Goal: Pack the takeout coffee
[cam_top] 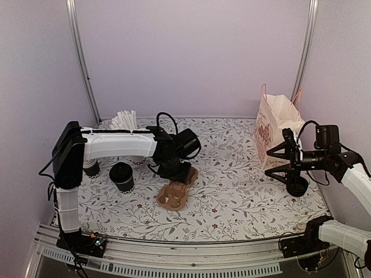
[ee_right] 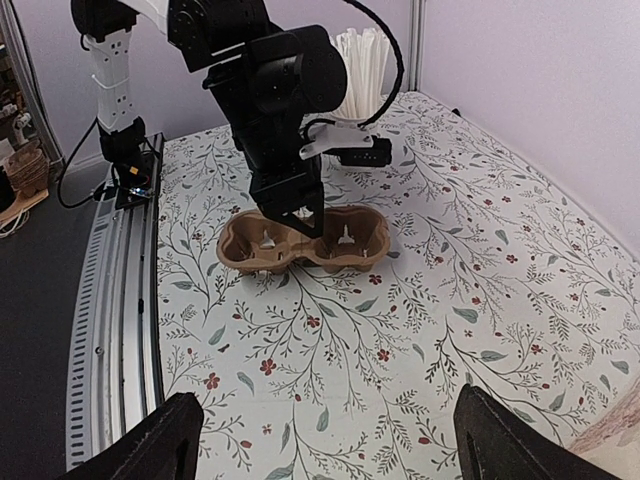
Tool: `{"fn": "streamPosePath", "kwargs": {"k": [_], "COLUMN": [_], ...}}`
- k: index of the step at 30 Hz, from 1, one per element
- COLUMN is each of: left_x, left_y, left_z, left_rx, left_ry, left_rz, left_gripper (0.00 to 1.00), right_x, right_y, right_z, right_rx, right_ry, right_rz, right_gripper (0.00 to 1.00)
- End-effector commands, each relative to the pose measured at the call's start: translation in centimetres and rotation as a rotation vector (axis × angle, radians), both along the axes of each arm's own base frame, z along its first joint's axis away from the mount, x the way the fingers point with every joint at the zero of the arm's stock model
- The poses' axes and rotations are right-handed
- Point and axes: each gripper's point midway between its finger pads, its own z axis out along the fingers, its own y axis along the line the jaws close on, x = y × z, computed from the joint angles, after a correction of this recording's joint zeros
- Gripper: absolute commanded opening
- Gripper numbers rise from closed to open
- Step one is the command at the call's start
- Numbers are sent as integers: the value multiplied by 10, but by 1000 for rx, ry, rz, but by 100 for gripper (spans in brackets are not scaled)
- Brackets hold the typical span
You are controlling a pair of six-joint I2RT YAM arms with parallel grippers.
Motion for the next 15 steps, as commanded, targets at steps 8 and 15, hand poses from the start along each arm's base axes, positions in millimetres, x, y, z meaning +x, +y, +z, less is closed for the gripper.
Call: {"fn": "streamPosePath", "kwargs": {"k": [8, 15], "left_x": [1, -1], "left_y": [0, 2], "left_z": [-14, -22], "left_rx": [-7, 10], "left_ry": [55, 73], "left_rz": [-10, -5], "left_gripper": [49, 48], "right_x": [2, 1], "right_y": [-2, -2], "right_z": [-4, -4], "right_rx": [-8, -9], "right_ry": [11, 6], "right_rz": [-9, -10], "right_gripper": [90, 90]}}
